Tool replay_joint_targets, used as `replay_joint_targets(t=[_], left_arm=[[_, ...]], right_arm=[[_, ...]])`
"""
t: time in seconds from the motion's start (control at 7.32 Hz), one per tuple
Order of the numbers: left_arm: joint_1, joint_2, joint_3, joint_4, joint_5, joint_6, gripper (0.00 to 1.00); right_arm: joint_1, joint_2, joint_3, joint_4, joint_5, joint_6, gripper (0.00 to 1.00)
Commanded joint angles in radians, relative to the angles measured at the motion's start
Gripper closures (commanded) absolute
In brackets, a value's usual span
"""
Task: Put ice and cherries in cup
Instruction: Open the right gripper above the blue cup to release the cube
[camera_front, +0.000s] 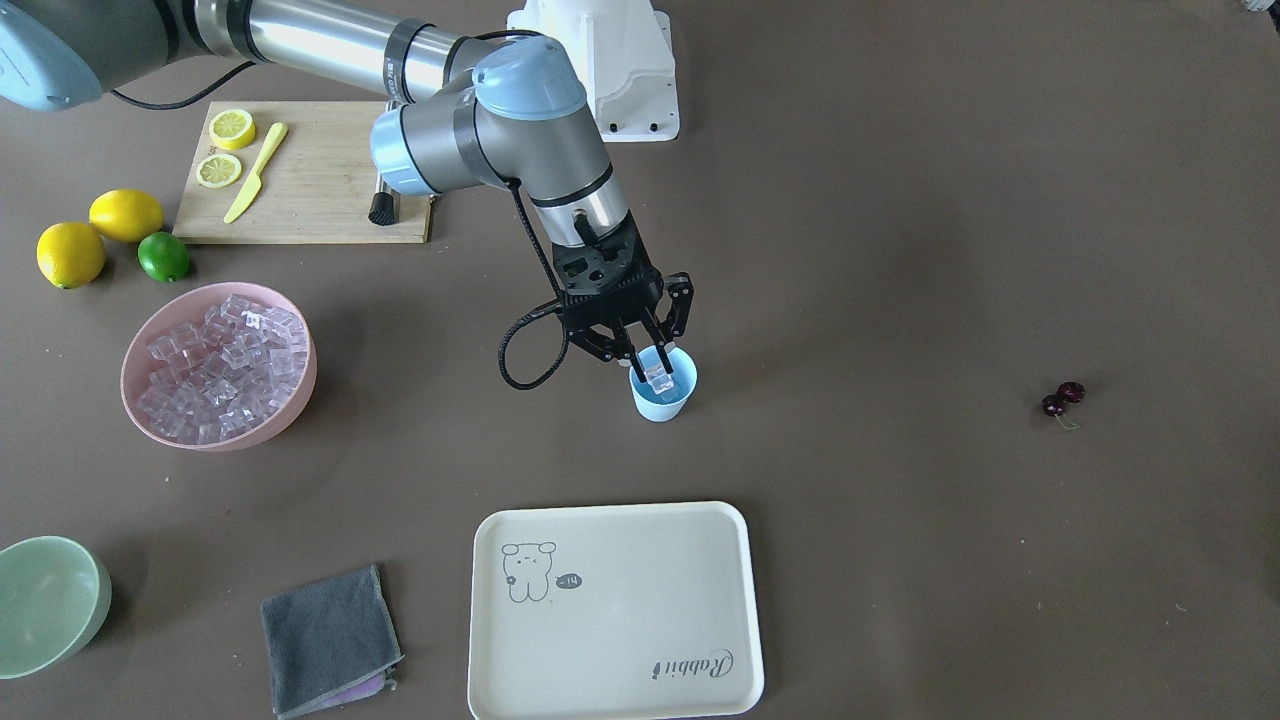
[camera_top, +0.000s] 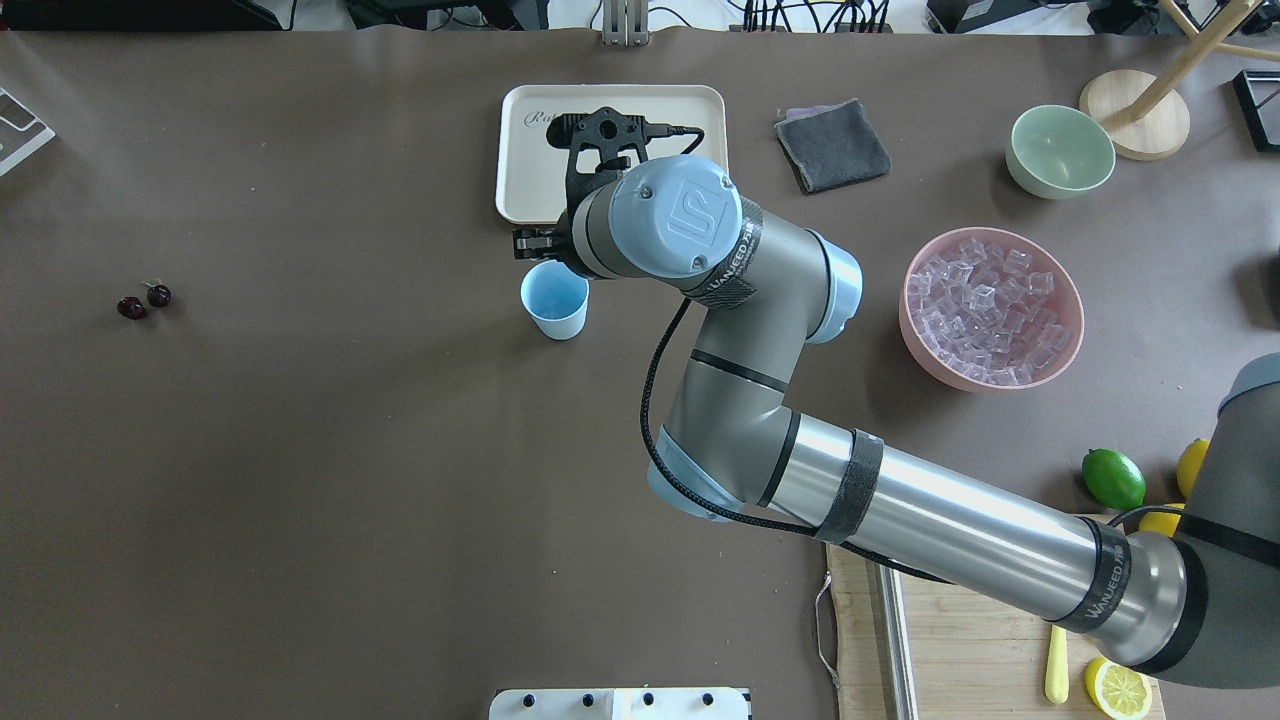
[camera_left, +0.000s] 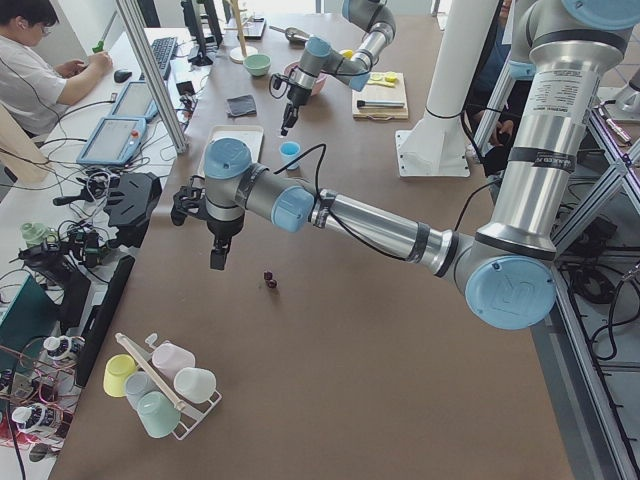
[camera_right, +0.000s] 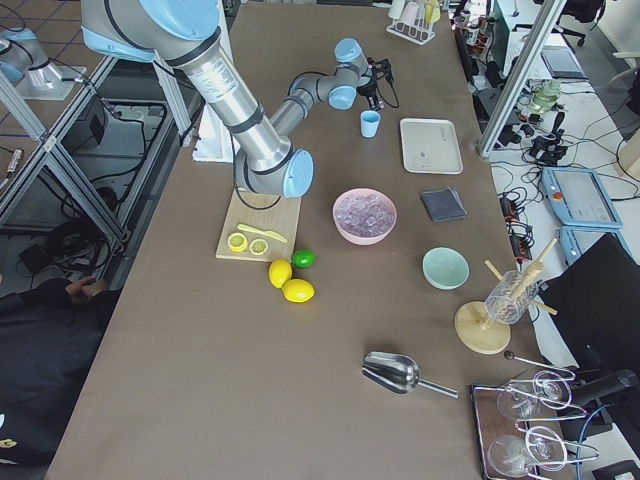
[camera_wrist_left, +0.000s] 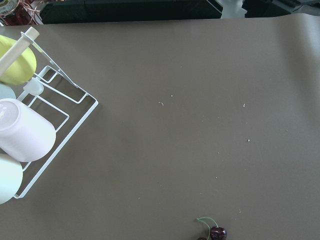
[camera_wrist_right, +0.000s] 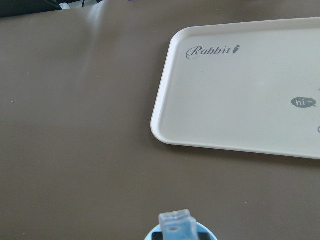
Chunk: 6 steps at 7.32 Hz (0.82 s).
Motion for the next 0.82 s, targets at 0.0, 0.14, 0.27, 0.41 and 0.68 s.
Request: replay_joint_targets(t=[0.0,0.14,0.27,0.41,0.68], left_arm=[[0.0,0.002,0.002,0.0,0.0,0.002,0.02],[0.0,0.002,0.0,0.0,0.0,0.002,0.02],[0.0,0.003,-0.004,-0.002,0.0,-0.001,0.02],[0.0,0.003,-0.003,0.0,0.0,0.002,0.02],[0.0,0.002,-0.006,-0.026,0.0,-0.003,0.02]], right_arm=[[-0.024,0.001,-0.015,0.001,-0.005,0.002,1.0],[-0.027,-0.002,-0.015,0.001,-0.005,0.002,1.0],[-0.03,-0.015,-0.015,0.0,-0.003,-0.004,0.09],[-0.033,-0.019,-0.012,0.001,-0.003,-0.007,0.0],[-0.011,-0.019,0.032,-0.005,0.014,-0.007,0.0]])
